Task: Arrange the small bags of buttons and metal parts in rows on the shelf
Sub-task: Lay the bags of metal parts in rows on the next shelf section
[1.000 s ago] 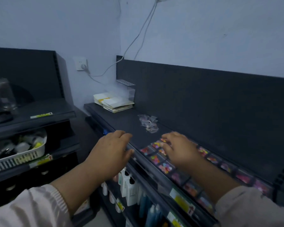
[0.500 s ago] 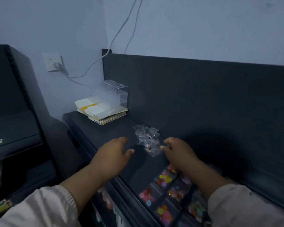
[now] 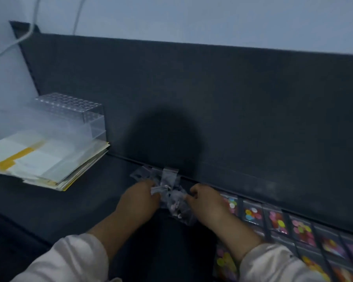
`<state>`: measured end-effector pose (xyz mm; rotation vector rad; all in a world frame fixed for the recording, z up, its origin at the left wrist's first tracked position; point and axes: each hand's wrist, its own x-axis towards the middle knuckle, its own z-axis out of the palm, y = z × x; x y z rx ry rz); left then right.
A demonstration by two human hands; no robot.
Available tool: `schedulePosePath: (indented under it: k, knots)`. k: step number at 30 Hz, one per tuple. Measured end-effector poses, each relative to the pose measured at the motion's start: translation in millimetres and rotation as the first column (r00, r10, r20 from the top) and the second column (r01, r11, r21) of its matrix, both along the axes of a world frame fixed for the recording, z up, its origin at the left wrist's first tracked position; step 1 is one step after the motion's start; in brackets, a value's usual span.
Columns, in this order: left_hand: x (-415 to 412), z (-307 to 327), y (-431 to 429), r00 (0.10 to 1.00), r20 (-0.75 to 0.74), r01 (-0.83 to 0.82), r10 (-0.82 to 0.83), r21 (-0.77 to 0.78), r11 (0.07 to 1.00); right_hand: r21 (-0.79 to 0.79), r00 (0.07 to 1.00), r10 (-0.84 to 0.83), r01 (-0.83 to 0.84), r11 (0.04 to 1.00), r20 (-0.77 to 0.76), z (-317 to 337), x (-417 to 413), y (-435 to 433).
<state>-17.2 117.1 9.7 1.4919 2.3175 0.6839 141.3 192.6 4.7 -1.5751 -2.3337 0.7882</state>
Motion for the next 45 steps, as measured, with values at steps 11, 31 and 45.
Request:
schedulePosePath:
  k: [11,31,45]
  knots:
    - [-32.2,-41.2,43.7,0.993,0.065,0.096,-0.095,-0.019,0.995,-0.023,0.978,-0.207,0.207,0.978,0.010,-28.9,-26.5,0.9]
    - [86.7,42.5,-3.7,0.543,0.829,0.050,-0.136,0.130,0.990,-0.445,0.475,-0.554,0.330,0.832,-0.684,37.5,75.5,-76.3]
    - [418.2,71.2,-145.0,0.445,0.801,0.491,-0.401,0.157,0.857,-0.430,0.266,-0.587,0.467,0.772,-0.765,58.3,391.2,-270.2]
